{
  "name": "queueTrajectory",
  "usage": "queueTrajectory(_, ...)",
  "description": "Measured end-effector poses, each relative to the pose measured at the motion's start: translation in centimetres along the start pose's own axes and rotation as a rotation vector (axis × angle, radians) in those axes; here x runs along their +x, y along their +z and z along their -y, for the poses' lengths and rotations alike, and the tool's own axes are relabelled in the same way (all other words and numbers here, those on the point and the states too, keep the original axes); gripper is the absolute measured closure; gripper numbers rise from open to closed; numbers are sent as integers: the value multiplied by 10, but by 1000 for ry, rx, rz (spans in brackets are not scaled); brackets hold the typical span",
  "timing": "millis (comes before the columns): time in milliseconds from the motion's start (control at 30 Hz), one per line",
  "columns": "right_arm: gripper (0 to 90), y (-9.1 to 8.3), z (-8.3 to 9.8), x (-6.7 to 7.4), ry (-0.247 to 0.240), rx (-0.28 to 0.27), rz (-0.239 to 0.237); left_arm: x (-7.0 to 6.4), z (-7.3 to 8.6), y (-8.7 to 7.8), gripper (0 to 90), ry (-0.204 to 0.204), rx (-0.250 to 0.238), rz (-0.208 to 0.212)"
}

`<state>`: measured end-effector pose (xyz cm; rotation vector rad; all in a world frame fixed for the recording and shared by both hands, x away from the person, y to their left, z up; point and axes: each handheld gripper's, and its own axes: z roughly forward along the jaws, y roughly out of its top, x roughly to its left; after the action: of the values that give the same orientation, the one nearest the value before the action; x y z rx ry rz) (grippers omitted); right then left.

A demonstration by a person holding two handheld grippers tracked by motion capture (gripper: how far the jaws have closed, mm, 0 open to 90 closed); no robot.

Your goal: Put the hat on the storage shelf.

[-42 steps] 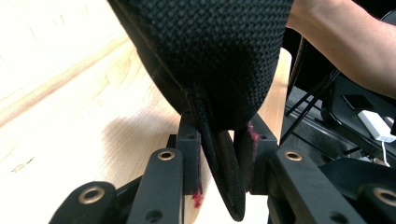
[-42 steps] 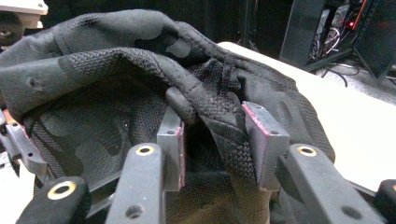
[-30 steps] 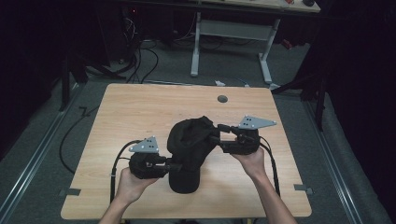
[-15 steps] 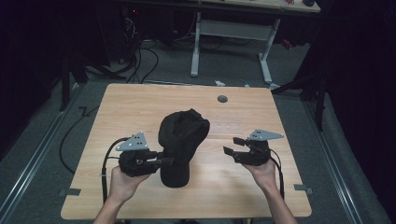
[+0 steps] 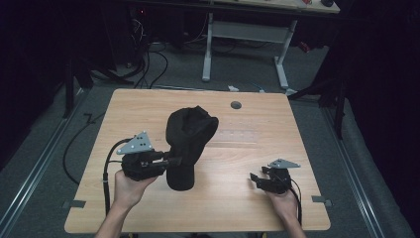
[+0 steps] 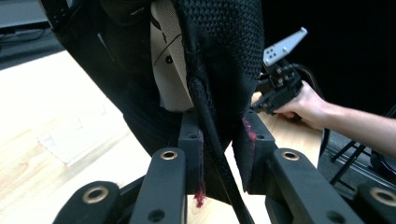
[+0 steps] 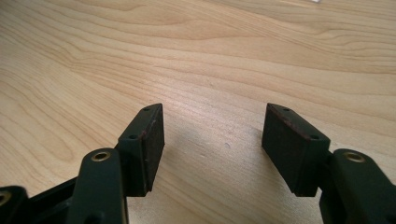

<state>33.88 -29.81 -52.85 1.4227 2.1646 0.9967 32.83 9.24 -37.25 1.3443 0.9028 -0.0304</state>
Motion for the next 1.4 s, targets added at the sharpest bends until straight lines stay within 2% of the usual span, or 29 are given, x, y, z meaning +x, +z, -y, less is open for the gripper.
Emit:
queueTrajectory(67,385,0,2,2,-15,-13,20,0,-3,0,748,1,-6,1)
queueTrajectory(200,377,1,3,9,-69,0,68,1,-10,3,749,0,-17,-13)
queueTrajectory(400,373,1,3,10,-65,1,66,4,-21,5,751,15,-38,-25)
queueTrajectory(567,372,1,3,10,-65,0,69,3,-29,6,751,18,-53,-19)
queueTrajectory(733,374,1,3,10,-62,0,69,-1,-25,8,750,1,-21,17)
queueTrajectory(767,397,1,3,10,-53,1,63,-2,-23,9,751,-3,-9,29)
queueTrajectory(800,404,-1,0,10,-26,12,18,-3,-21,11,750,-11,1,41)
queueTrajectory(833,394,-3,-4,9,7,0,-60,-5,-19,12,750,-18,17,55)
queueTrajectory(867,386,-8,-9,12,32,-33,-122,-6,-17,14,750,-28,31,71)
queueTrajectory(900,378,-14,-16,15,34,-75,-167,-7,-15,16,750,-38,43,87)
queueTrajectory(1033,356,-42,-57,33,-20,-265,-285,-14,-7,22,749,-73,92,157)
queueTrajectory(1100,356,-51,-78,38,-30,-330,-334,-17,-3,24,748,-99,110,195)
queueTrajectory(1167,377,-54,-94,40,-28,-363,-365,-18,0,25,747,-126,123,231)
queueTrajectory(1200,411,-53,-100,40,-24,-367,-365,-17,2,25,747,-141,129,247)
queueTrajectory(1233,496,-50,-105,40,-21,-358,-371,-16,3,24,746,-158,135,261)
queueTrajectory(1267,626,-48,-108,40,-26,-349,-392,-13,5,24,745,-173,142,269)
queueTrajectory(1333,801,-45,-109,40,-41,-340,-435,-3,7,24,739,-207,150,260)
queueTrajectory(1367,820,-46,-109,41,-49,-336,-430,5,9,24,733,-228,158,252)
queueTrajectory(1400,839,-47,-108,44,-69,-317,-398,13,10,25,725,-261,165,245)
